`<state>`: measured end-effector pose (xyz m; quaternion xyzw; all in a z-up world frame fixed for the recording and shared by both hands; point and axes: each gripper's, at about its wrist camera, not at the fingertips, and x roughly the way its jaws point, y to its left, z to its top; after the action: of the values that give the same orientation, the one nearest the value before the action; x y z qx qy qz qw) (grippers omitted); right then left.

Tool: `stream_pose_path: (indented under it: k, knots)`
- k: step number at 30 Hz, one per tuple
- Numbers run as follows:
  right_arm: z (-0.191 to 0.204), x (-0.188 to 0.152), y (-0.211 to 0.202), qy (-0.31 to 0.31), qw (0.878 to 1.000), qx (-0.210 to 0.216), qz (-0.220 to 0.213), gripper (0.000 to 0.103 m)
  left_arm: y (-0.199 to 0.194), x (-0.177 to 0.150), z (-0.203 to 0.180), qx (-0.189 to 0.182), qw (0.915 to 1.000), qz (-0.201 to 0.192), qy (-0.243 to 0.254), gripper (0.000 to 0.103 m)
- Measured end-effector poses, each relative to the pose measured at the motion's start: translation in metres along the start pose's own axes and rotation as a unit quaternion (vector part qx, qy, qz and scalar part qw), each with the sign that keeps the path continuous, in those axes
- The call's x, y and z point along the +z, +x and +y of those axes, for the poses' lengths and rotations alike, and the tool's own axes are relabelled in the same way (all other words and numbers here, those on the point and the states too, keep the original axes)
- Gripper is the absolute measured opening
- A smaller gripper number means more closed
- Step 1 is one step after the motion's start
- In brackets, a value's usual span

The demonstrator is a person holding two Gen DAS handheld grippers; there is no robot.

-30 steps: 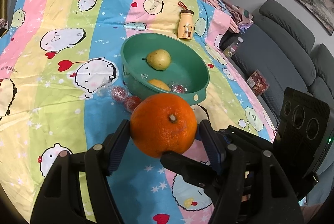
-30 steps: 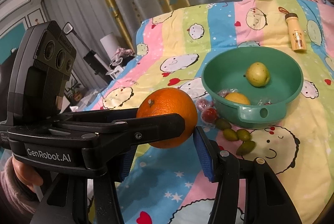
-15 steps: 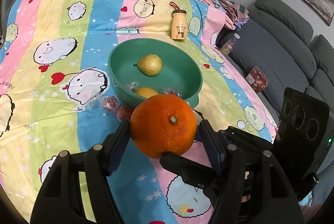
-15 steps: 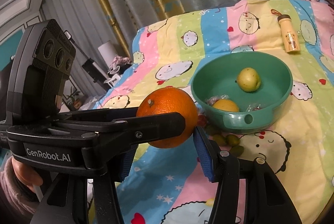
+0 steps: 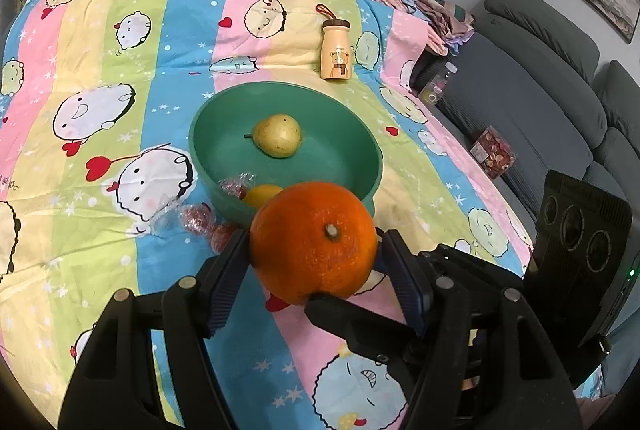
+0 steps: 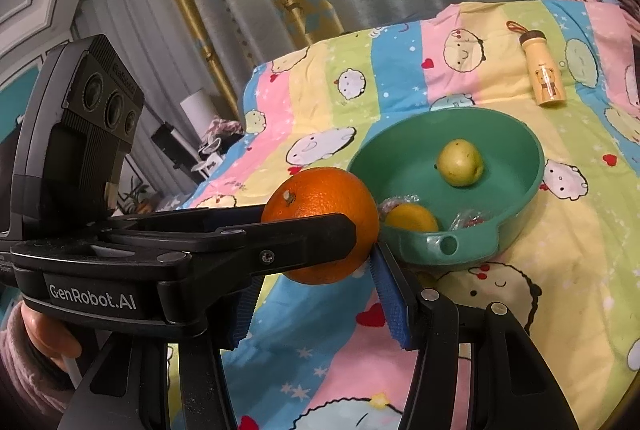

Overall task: Organize fruits
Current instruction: 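Lift the held orange with the right tool over the green bowl, then lower the orange into the bowl and open the right tool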

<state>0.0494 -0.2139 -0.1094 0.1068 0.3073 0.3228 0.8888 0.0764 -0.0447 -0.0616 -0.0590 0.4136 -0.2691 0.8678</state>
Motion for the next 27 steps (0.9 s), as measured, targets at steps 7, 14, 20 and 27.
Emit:
stream_pose_path:
  k: [7, 14, 20, 27]
  knots:
    - [-0.01, 0.008, 0.005, 0.003, 1.0, -0.003, -0.005, 0.056, 0.009, 0.012, 0.001, -0.001, 1.0, -0.001, 0.006, 0.067]
    - [-0.022, 0.019, 0.01, 0.011, 1.0, -0.004, -0.011, 0.056, 0.02, 0.026, 0.002, -0.001, 0.9999, -0.003, 0.01, 0.067]
    - [-0.029, 0.028, 0.017, 0.012, 1.0, -0.006, -0.011, 0.056, 0.029, 0.035, 0.004, 0.001, 0.9999, -0.002, 0.013, 0.067]
    - [-0.038, 0.035, 0.032, 0.009, 1.0, -0.01, 0.003, 0.056, 0.045, 0.045, 0.018, -0.006, 0.9999, 0.008, -0.004, 0.067]
